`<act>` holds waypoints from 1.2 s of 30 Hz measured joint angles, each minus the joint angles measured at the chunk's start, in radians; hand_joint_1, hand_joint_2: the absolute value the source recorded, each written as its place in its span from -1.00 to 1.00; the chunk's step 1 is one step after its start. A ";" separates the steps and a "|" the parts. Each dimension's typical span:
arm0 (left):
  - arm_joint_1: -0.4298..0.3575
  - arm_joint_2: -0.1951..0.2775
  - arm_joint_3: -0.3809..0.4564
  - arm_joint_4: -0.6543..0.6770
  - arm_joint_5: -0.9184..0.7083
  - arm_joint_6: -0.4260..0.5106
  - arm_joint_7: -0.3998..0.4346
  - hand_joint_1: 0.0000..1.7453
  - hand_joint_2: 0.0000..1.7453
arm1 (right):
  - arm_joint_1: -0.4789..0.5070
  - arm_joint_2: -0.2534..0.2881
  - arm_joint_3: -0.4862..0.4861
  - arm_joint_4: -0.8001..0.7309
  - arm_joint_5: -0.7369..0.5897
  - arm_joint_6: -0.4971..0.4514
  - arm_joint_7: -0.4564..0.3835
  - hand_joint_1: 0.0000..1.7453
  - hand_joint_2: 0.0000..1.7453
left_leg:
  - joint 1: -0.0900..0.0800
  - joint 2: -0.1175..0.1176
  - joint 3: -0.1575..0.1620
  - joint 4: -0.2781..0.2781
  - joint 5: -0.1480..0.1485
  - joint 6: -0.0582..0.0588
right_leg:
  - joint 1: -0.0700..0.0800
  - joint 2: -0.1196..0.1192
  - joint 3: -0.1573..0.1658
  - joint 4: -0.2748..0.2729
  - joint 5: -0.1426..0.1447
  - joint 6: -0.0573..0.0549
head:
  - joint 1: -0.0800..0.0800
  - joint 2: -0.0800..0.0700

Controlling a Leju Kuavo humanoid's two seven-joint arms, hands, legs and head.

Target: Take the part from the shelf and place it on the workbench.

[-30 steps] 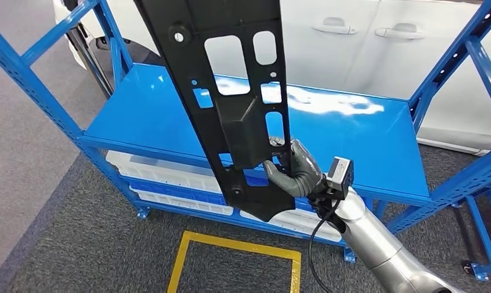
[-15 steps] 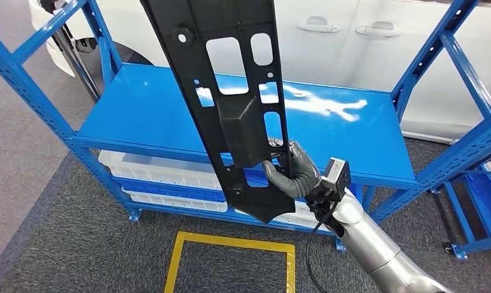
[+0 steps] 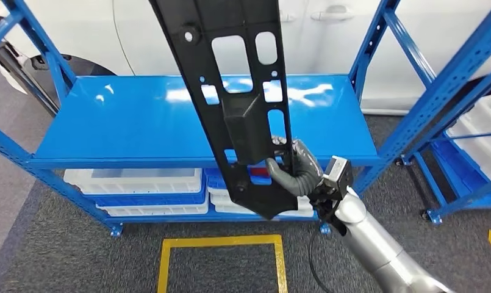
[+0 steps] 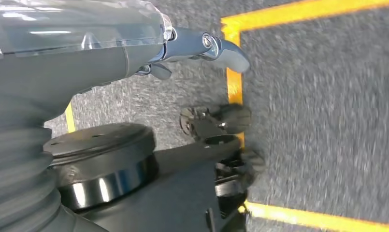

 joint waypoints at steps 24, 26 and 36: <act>0.002 0.000 0.001 0.000 0.014 -0.004 0.008 -1.00 1.00 | -0.008 0.002 -0.008 0.006 0.021 -0.009 0.001 1.00 1.00 | 0.008 -0.043 -0.004 -0.101 0.119 0.023 | -0.006 0.015 0.037 0.031 -0.046 0.034 | 0.000 0.000; 0.002 0.000 0.001 0.000 0.014 -0.004 0.008 -1.00 1.00 | -0.011 0.003 -0.008 0.006 0.020 -0.008 0.001 1.00 1.00 | 0.007 -0.041 -0.010 -0.102 0.126 0.012 | 0.000 0.014 0.038 0.015 -0.041 0.027 | 0.000 0.000; 0.002 0.001 0.001 0.000 0.008 -0.003 0.006 -1.00 1.00 | -0.014 0.000 -0.008 0.009 0.017 -0.004 0.001 1.00 1.00 | 0.009 -0.042 -0.032 0.097 -0.027 -0.018 | -0.004 0.009 -0.033 0.005 0.030 0.004 | 0.000 0.000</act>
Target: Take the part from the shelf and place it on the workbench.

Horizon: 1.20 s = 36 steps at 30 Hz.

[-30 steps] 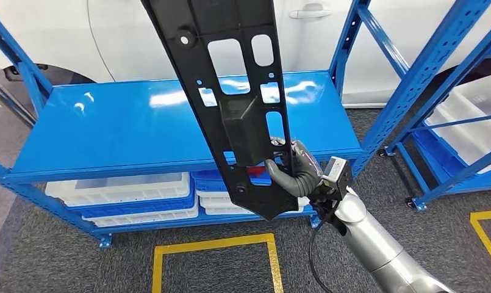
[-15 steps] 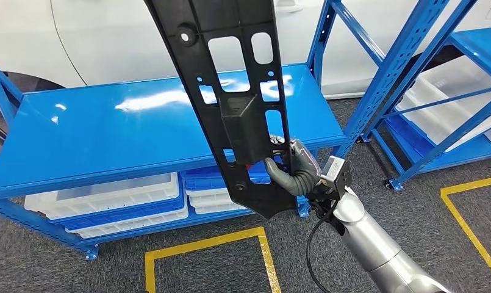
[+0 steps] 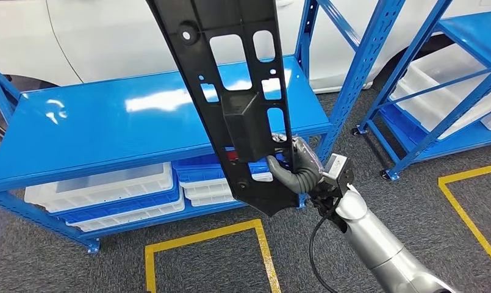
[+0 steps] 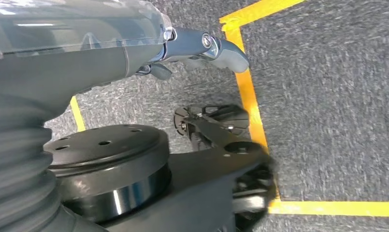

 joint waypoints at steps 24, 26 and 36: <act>0.000 -0.004 0.000 0.001 -0.001 0.001 -0.012 -1.00 1.00 | 0.008 0.002 -0.006 -0.011 -0.005 0.000 0.002 1.00 1.00 | -0.005 0.003 -0.054 -0.180 0.183 0.017 | 0.001 -0.005 0.134 -0.028 -0.091 0.002 | 0.000 0.000; 0.000 -0.004 0.000 0.001 -0.002 0.001 -0.012 -1.00 1.00 | 0.009 -0.001 -0.006 -0.013 -0.007 0.000 0.002 1.00 1.00 | -0.003 0.002 -0.086 -0.069 0.075 0.008 | 0.000 -0.006 0.105 -0.030 -0.064 -0.007 | 0.000 0.000; -0.004 -0.004 0.000 0.001 0.000 0.000 -0.012 -1.00 1.00 | 0.021 -0.010 -0.016 -0.030 -0.013 0.001 0.006 1.00 1.00 | -0.001 -0.011 0.140 -0.211 0.047 0.015 | -0.002 -0.001 -0.035 0.012 0.036 0.030 | 0.000 0.000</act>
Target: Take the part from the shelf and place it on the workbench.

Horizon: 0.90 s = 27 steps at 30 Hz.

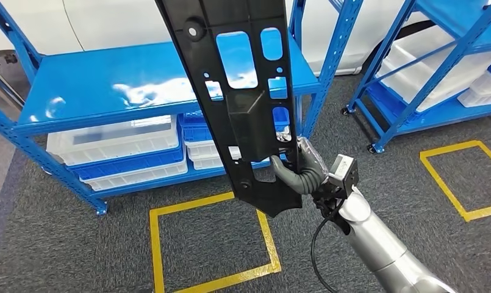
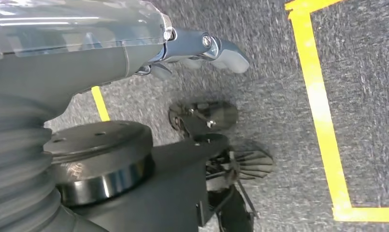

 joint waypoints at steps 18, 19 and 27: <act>0.007 -0.003 0.001 0.000 0.007 0.013 0.005 -1.00 1.00 | -0.010 0.009 -0.016 0.011 -0.025 0.038 0.002 1.00 1.00 | -0.008 0.023 -0.172 -0.003 0.154 0.014 | 0.020 0.006 0.191 -0.072 -0.130 -0.039 | 0.000 0.000; 0.007 -0.002 0.001 0.000 0.007 0.013 0.006 -1.00 1.00 | -0.013 0.009 -0.015 0.014 -0.030 0.043 0.003 1.00 1.00 | -0.009 0.021 -0.184 0.028 0.125 0.008 | 0.015 0.009 0.188 -0.081 -0.118 -0.040 | 0.000 0.000; 0.010 0.002 0.002 0.000 0.009 0.013 0.014 -1.00 1.00 | -0.025 0.004 -0.015 0.038 -0.053 0.054 0.006 1.00 1.00 | 0.026 -0.020 -0.130 0.096 0.066 -0.040 | -0.014 0.063 0.121 -0.031 -0.101 -0.013 | 0.000 0.000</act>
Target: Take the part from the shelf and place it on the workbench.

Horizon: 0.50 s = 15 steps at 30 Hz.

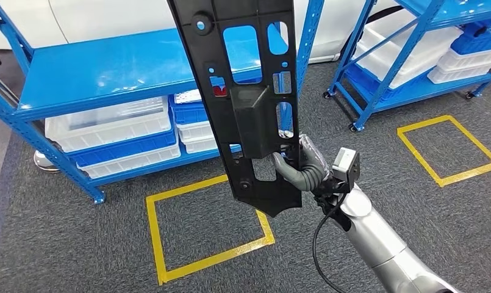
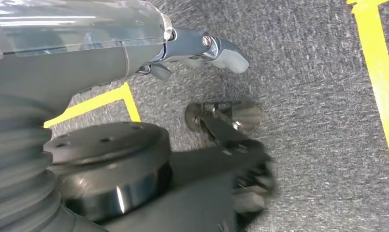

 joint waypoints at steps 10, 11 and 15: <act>0.005 0.001 0.004 0.000 0.005 0.000 0.000 -1.00 1.00 | -0.010 0.004 -0.004 0.009 -0.007 -0.001 0.005 1.00 1.00 | -0.006 0.035 0.025 -0.073 0.007 0.056 | -0.006 -0.036 -0.153 0.268 -0.112 0.042 | 0.001 0.000; 0.007 0.001 0.004 0.000 0.005 0.000 0.000 -1.00 1.00 | -0.007 0.005 -0.004 0.010 -0.007 -0.001 0.005 1.00 1.00 | -0.009 0.047 0.024 -0.073 0.007 0.057 | -0.006 -0.039 -0.173 0.315 -0.125 0.042 | 0.001 0.000; 0.005 0.001 0.005 0.000 0.003 -0.002 0.000 -1.00 1.00 | -0.002 0.006 -0.014 0.014 -0.009 -0.002 0.004 1.00 1.00 | -0.014 0.092 0.026 -0.074 0.008 0.057 | 0.004 -0.086 -0.084 0.156 -0.032 0.025 | 0.001 0.000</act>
